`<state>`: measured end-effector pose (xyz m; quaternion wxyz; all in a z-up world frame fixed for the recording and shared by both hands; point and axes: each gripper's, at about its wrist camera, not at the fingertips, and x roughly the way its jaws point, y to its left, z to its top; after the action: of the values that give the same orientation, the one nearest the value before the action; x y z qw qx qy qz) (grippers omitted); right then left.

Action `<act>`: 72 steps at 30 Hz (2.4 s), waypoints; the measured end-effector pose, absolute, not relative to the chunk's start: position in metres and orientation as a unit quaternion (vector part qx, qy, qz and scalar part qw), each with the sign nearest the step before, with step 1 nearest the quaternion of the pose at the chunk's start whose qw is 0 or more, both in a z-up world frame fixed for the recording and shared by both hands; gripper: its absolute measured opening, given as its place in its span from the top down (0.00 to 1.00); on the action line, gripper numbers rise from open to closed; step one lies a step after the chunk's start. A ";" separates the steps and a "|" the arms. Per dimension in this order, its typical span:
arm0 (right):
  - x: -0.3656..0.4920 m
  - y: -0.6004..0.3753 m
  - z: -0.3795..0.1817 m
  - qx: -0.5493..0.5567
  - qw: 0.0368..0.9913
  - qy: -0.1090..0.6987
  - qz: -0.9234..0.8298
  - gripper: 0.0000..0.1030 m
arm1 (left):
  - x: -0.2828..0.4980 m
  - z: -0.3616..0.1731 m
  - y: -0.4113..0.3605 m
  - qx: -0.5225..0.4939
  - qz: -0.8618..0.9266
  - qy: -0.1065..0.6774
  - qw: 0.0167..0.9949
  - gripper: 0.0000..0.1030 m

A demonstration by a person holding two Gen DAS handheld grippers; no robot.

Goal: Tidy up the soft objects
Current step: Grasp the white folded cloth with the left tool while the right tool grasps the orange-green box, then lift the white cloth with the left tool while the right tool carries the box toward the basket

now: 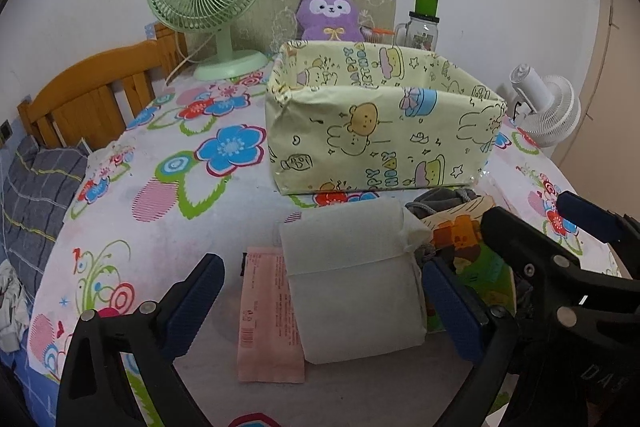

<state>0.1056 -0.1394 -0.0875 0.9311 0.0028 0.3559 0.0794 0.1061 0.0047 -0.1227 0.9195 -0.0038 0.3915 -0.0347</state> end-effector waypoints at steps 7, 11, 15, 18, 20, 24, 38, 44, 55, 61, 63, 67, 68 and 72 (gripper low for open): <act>0.115 -0.135 -0.097 0.009 0.921 0.378 0.097 0.24 | 0.113 -0.132 0.006 -0.010 -0.040 0.403 0.914 0.04; 0.120 -0.132 -0.104 0.021 0.912 0.395 0.111 0.33 | 0.116 -0.135 0.006 -0.010 -0.041 0.407 0.912 0.04; 0.123 -0.128 -0.110 0.027 0.904 0.407 0.128 0.48 | 0.118 -0.139 0.006 -0.011 -0.043 0.412 0.910 0.04; 0.125 -0.125 -0.112 0.027 0.900 0.412 0.136 0.63 | 0.119 -0.140 0.005 -0.011 -0.045 0.413 0.909 0.04; 0.125 -0.124 -0.112 0.030 0.899 0.413 0.145 0.68 | 0.119 -0.140 0.005 -0.010 -0.046 0.413 0.909 0.04; 0.123 -0.120 -0.111 0.022 0.901 0.409 0.146 0.73 | 0.119 -0.141 0.003 -0.015 -0.057 0.415 0.908 0.14; 0.120 -0.118 -0.107 0.023 0.904 0.402 0.144 0.76 | 0.114 -0.137 0.000 -0.027 -0.085 0.413 0.906 0.53; 0.116 -0.118 -0.101 0.021 0.908 0.393 0.142 0.78 | 0.109 -0.130 -0.002 -0.016 -0.081 0.405 0.911 0.58; 0.106 -0.119 -0.085 0.016 0.920 0.367 0.137 0.79 | 0.100 -0.113 -0.002 -0.008 -0.076 0.382 0.921 0.60; 0.100 -0.121 -0.074 0.015 0.926 0.352 0.134 0.79 | 0.094 -0.104 -0.003 -0.006 -0.077 0.369 0.926 0.60; 0.098 -0.122 -0.071 0.015 0.928 0.348 0.133 0.79 | 0.092 -0.100 -0.004 -0.006 -0.078 0.365 0.928 0.60; 0.094 -0.125 -0.062 0.014 0.932 0.338 0.130 0.79 | 0.090 -0.092 -0.007 -0.004 -0.081 0.355 0.931 0.60; 0.092 -0.125 -0.060 0.013 0.933 0.335 0.129 0.79 | 0.089 -0.090 -0.008 -0.002 -0.082 0.353 0.932 0.60; 0.087 -0.130 -0.050 0.018 0.938 0.322 0.124 0.79 | 0.087 -0.079 -0.012 0.006 -0.083 0.340 0.937 0.60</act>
<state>0.0874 -0.1303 -0.0505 0.9385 0.0182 0.3220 0.1237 0.0870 -0.0122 -0.0788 0.9368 0.0060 0.3398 -0.0828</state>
